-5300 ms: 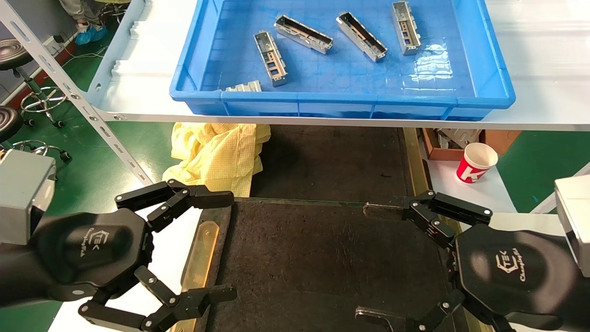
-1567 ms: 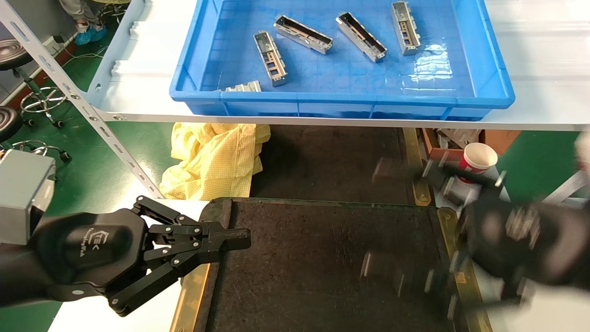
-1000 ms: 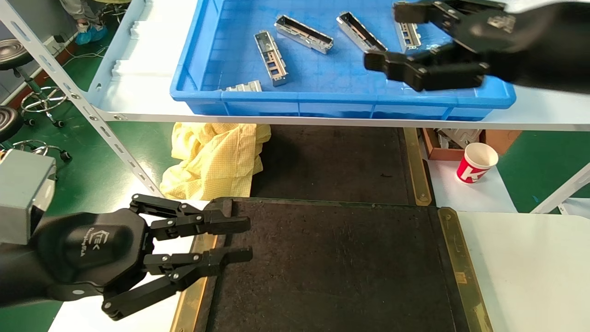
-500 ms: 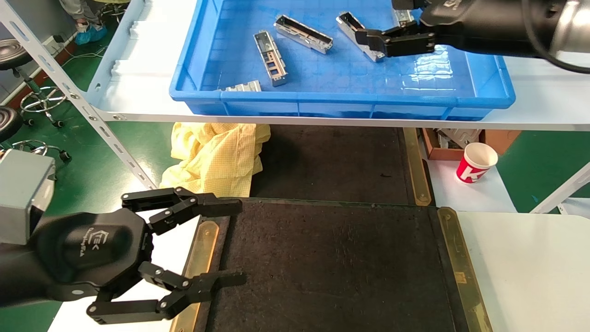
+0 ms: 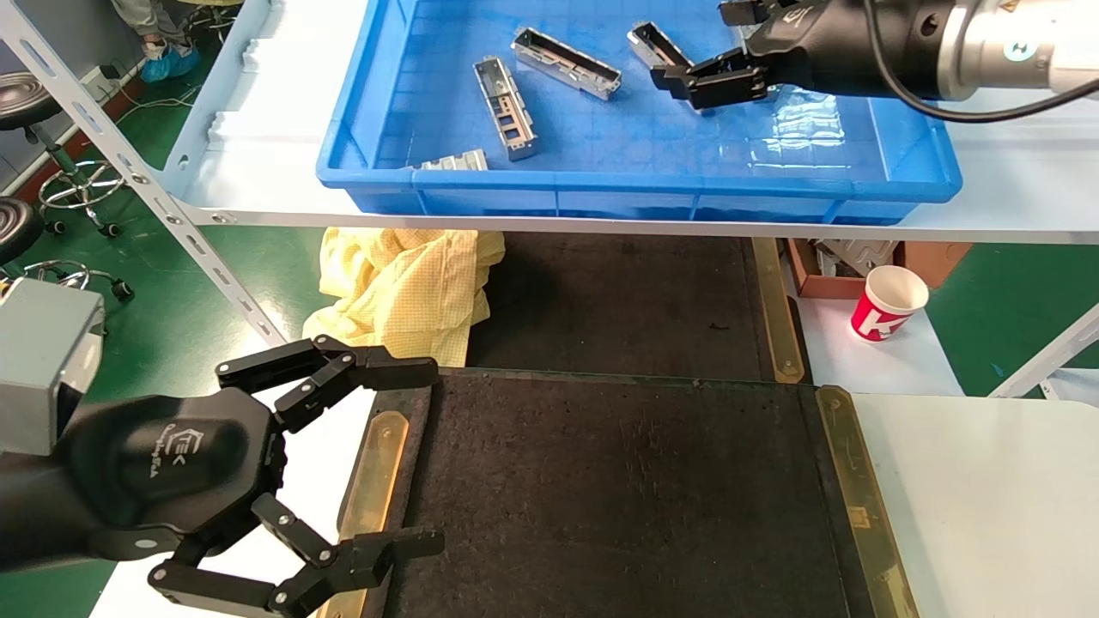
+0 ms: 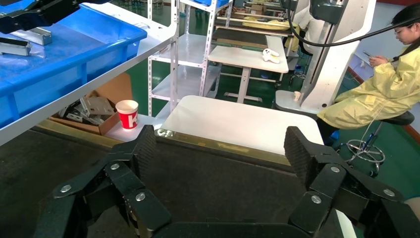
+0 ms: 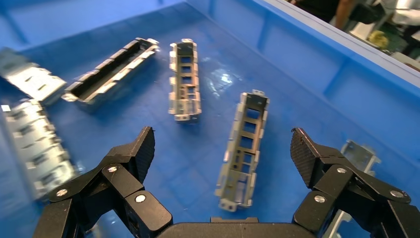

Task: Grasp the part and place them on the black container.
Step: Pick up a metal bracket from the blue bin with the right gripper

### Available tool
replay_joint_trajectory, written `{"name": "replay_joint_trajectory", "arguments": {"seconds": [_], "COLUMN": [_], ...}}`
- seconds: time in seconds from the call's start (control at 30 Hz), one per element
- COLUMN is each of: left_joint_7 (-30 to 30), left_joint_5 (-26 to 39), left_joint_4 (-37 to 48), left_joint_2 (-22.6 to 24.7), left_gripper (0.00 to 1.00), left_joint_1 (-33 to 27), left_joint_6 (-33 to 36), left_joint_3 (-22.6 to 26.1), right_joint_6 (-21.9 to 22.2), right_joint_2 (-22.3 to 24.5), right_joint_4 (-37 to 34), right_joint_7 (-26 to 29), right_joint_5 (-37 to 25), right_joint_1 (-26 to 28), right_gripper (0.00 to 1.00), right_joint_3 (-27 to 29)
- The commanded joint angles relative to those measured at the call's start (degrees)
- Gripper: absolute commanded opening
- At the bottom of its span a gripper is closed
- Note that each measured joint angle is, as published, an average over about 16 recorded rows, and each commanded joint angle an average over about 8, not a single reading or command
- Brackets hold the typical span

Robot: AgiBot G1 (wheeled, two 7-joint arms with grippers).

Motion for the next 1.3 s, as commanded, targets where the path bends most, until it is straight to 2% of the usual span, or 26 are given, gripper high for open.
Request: {"name": "replay_joint_trajectory", "arguments": {"seconds": [0.03, 0.37, 0.4, 0.47, 0.63, 0.7, 1.3], "left_joint_7": [0.0, 0.0, 0.0, 0.0, 0.0, 0.0, 0.0], "left_joint_5": [0.0, 0.0, 0.0, 0.0, 0.0, 0.0, 0.0], "left_joint_4": [0.0, 0.0, 0.0, 0.0, 0.0, 0.0, 0.0], "left_joint_2": [0.0, 0.0, 0.0, 0.0, 0.0, 0.0, 0.0], "left_gripper": [1.0, 1.0, 1.0, 1.0, 1.0, 1.0, 1.0], "left_joint_1": [0.0, 0.0, 0.0, 0.0, 0.0, 0.0, 0.0], "left_joint_6": [0.0, 0.0, 0.0, 0.0, 0.0, 0.0, 0.0], "left_joint_3": [0.0, 0.0, 0.0, 0.0, 0.0, 0.0, 0.0], "right_joint_6": [1.5, 5.7, 6.1, 6.9, 8.9, 9.5, 12.2], "right_joint_2": [-0.9, -3.7, -3.8, -4.2, -4.6, -4.8, -5.2], "right_joint_4": [-1.2, -3.9, -4.1, -4.3, -4.7, -4.8, -5.0], "right_joint_7": [-0.4, -0.8, -0.8, -0.9, -0.9, -0.8, -0.5], "right_joint_5": [-0.5, -1.0, -0.9, -0.7, -0.2, 0.1, 0.9], "right_joint_1": [0.4, -0.1, -0.3, -0.6, -1.2, -1.3, -2.9], "right_gripper": [1.0, 1.0, 0.95, 0.76, 0.14, 0.02, 0.0], "right_joint_3": [-0.3, -0.6, -0.5, -0.4, 0.0, 0.1, 0.7]}}
